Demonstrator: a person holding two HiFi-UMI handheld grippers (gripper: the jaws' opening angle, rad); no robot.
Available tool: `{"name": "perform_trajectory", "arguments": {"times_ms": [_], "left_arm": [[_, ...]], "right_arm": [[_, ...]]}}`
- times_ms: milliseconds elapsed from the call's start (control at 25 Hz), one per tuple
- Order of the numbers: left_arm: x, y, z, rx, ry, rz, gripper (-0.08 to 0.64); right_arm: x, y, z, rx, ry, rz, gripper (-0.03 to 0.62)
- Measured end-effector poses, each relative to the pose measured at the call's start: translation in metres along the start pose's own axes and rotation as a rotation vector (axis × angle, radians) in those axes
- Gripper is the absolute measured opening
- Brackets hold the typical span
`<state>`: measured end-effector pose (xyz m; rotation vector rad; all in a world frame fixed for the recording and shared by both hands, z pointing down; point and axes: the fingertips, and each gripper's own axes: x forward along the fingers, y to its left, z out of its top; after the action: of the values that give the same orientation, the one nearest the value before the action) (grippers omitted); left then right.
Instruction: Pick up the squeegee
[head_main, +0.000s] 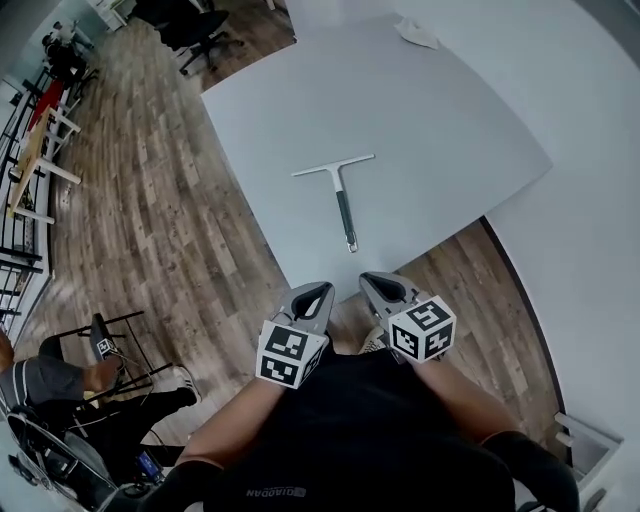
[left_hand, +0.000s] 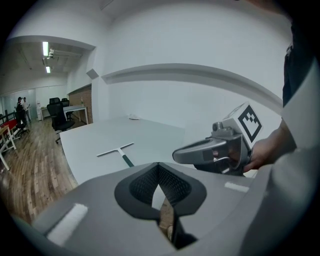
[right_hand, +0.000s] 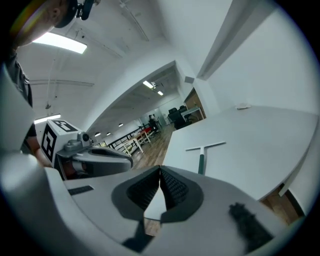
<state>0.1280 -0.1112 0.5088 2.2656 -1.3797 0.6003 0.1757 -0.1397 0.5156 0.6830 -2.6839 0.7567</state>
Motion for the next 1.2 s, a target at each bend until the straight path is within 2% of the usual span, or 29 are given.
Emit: {"name": "perform_trajectory", "arguments": {"times_ms": [240,480,680,800,1200], "left_arm": [[0.012,0.037,0.012,-0.019,-0.018,-0.013,0.008],[0.025,0.083,0.008,0.031,-0.003,-0.009,0.008],[0.037,0.112,0.001,0.028,0.014,-0.039,0.008],[0.048,0.134,-0.005,0.013,0.028,-0.037,0.008],[0.084,0.189,-0.021,-0.044,0.07,-0.037,0.008]], "right_arm": [[0.028,-0.014,0.002,-0.003,0.075,-0.048,0.006],[0.072,-0.029,0.01,-0.017,0.12,-0.107,0.006],[0.105,-0.042,0.009,-0.041,0.179,-0.151,0.008],[0.121,-0.06,0.007,-0.047,0.209,-0.197,0.009],[0.167,-0.133,0.004,-0.054,0.308,-0.343,0.083]]}}
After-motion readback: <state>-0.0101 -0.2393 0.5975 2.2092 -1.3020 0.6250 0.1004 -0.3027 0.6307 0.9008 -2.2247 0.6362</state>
